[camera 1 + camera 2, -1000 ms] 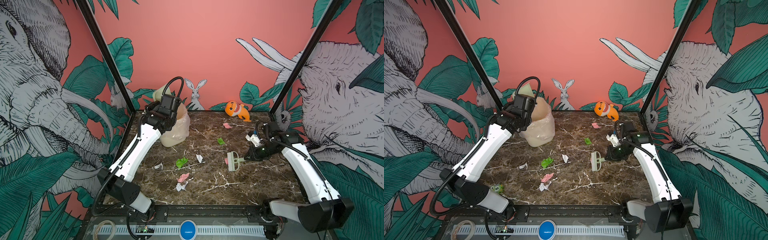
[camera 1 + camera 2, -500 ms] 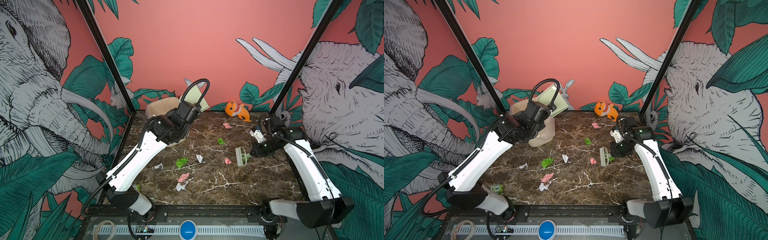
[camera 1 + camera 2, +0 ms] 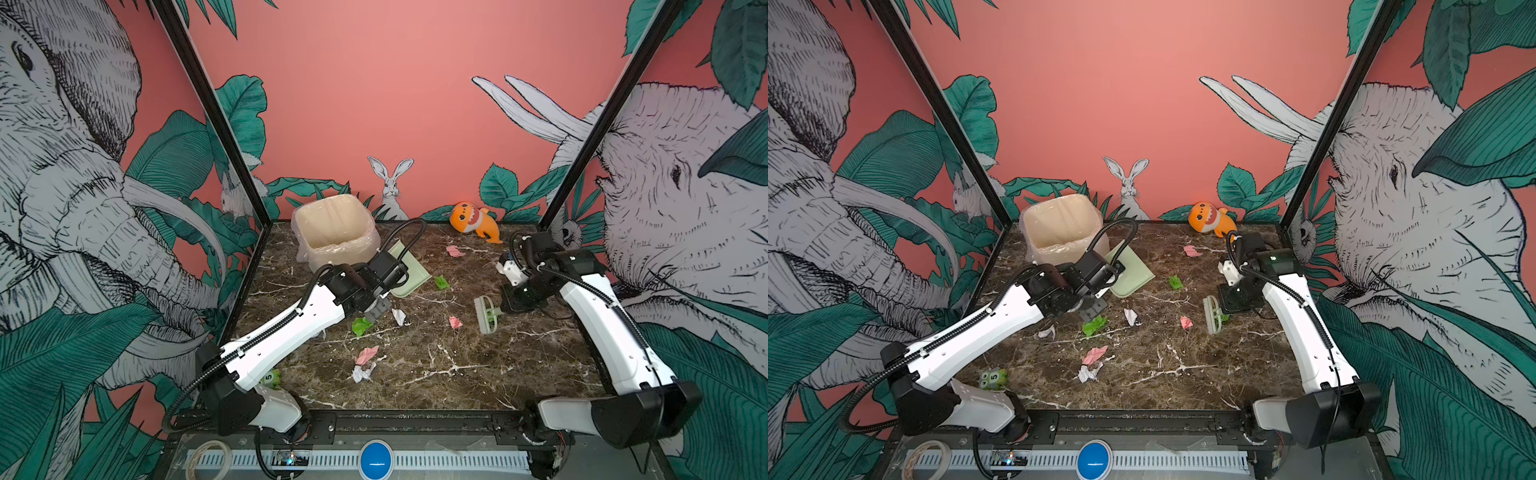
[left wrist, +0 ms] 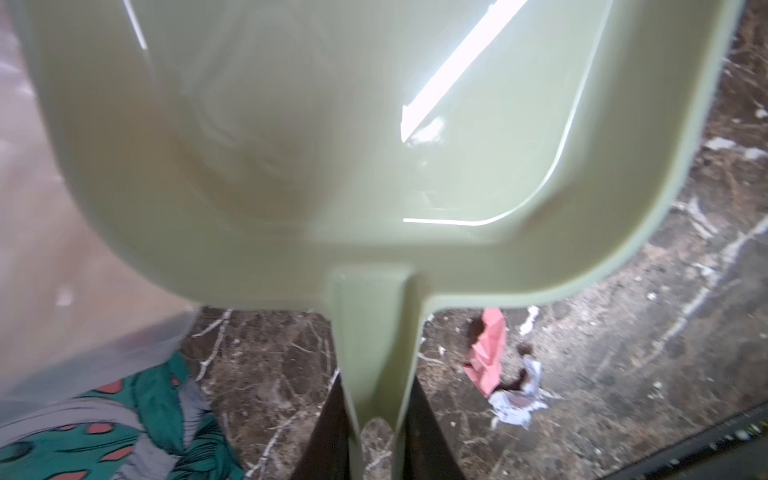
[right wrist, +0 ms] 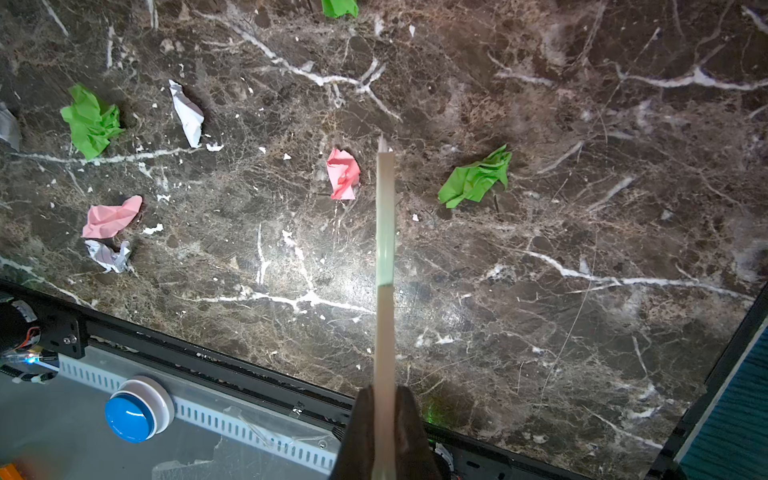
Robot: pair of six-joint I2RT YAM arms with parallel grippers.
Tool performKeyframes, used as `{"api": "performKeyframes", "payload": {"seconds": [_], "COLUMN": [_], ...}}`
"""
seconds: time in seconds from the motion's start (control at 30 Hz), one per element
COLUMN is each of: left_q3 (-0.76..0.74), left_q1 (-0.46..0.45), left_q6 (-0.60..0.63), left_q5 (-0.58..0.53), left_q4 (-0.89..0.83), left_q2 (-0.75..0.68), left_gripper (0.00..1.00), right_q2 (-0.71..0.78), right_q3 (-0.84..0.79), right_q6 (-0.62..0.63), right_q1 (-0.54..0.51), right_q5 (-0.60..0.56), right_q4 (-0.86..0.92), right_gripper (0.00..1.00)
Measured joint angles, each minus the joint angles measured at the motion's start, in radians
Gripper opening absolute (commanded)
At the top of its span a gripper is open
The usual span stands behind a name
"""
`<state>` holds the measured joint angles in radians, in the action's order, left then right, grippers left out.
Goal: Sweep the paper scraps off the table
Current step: 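Bring the empty dustpan back down toward the scraps with the left gripper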
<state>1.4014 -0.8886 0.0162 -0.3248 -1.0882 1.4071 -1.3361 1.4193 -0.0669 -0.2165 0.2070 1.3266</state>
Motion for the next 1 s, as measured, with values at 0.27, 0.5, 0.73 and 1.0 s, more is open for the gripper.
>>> {"api": "performKeyframes", "payload": {"seconds": [0.27, 0.5, 0.73, 1.0], "left_q3": [-0.134, -0.188, -0.193, -0.193], "left_q1": [-0.020, -0.053, -0.134, -0.176], "left_q6": [-0.108, -0.148, -0.116, -0.071], "left_q5": [0.188, 0.271, 0.265, 0.256], "left_q4": [0.032, 0.075, 0.081, 0.100], "left_q2": [0.003, 0.060, 0.161, 0.250], "left_gripper": [0.09, 0.10, 0.09, 0.09], "right_q2": [-0.069, -0.109, -0.150, -0.208], "right_q3": [-0.001, -0.002, -0.002, 0.000], "right_q6": [0.000, 0.001, 0.013, 0.023], "right_q1": [-0.050, -0.072, -0.078, -0.088], "right_q5": [-0.039, -0.077, -0.118, -0.147], "right_q4": [-0.035, -0.061, -0.074, -0.090], "right_gripper": [0.00, 0.00, 0.00, 0.00]}}
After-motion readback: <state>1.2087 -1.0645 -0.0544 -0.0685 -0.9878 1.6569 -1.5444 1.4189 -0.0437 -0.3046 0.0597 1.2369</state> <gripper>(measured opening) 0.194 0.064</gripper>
